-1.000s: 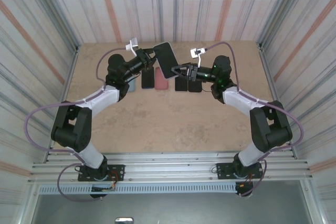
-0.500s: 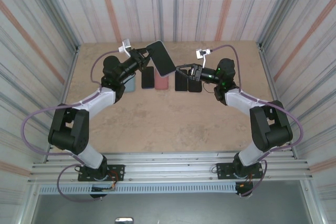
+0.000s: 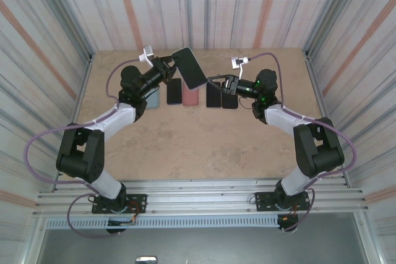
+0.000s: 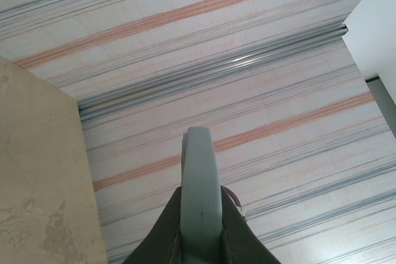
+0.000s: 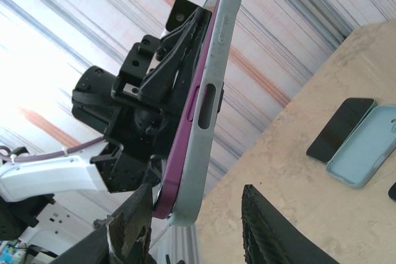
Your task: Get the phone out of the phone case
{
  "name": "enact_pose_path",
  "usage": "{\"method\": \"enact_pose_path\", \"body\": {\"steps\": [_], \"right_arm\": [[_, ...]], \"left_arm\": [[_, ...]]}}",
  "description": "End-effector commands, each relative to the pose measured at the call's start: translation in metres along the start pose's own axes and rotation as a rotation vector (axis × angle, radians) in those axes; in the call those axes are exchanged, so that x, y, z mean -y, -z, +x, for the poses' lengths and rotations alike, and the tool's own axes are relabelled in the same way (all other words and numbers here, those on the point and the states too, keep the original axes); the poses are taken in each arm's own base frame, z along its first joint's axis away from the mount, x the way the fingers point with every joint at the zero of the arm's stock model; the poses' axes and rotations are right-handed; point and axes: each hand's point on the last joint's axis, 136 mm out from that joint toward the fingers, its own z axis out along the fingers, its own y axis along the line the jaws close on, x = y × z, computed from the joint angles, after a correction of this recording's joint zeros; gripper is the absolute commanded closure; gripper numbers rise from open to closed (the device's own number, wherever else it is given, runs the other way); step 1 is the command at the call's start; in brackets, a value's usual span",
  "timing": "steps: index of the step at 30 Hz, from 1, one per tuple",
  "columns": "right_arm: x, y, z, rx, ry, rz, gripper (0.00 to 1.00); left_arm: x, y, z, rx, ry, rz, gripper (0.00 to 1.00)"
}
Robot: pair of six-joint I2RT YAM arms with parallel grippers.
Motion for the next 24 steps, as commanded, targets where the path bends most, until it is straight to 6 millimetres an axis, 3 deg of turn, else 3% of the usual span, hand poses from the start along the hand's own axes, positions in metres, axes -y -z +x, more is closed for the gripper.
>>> {"method": "enact_pose_path", "body": {"steps": [1, 14, 24], "right_arm": [[0.0033, -0.001, -0.0024, -0.006, -0.016, -0.009, 0.6], [0.0067, -0.0016, -0.0021, -0.008, -0.032, -0.016, 0.6], [-0.002, -0.0019, -0.0063, 0.006, -0.032, -0.05, 0.6]], "left_arm": [[0.0508, 0.0086, -0.0073, 0.031, -0.052, 0.131, 1.0], [0.0558, 0.0077, -0.0056, 0.017, -0.051, 0.144, 1.0], [0.0531, 0.0052, -0.0037, 0.011, -0.06, 0.133, 1.0]]}}
